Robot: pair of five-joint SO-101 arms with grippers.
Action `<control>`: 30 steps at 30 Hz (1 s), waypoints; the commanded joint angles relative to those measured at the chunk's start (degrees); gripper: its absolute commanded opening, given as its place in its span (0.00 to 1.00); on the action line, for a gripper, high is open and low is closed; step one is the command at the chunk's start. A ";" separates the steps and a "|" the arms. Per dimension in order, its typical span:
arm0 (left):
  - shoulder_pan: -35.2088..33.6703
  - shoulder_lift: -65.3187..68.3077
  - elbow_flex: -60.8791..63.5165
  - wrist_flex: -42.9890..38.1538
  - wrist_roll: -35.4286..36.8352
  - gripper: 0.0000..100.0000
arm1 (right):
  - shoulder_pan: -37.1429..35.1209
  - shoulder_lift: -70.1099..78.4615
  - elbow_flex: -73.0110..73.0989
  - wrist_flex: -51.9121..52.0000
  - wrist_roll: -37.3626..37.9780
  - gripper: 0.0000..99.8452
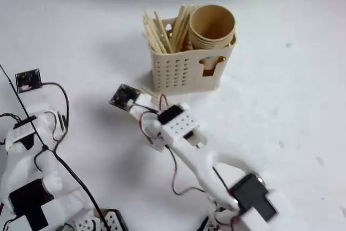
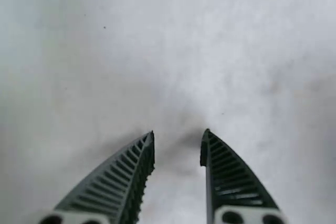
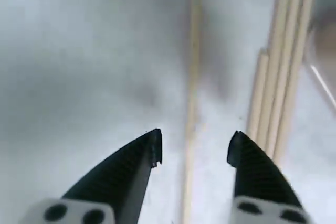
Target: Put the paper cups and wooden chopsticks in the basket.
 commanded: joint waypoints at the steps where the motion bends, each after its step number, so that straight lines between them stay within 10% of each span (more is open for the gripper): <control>1: -0.66 -0.40 -0.09 -0.62 0.62 0.16 | -0.48 6.81 -5.63 -0.22 -0.79 0.20; 9: -0.66 -0.40 -0.09 -0.62 0.62 0.16 | -0.22 12.35 -7.82 -0.22 -0.79 0.01; 30: -0.66 -0.40 -0.09 -0.62 0.62 0.16 | 5.05 -37.23 -24.97 10.42 -5.27 0.02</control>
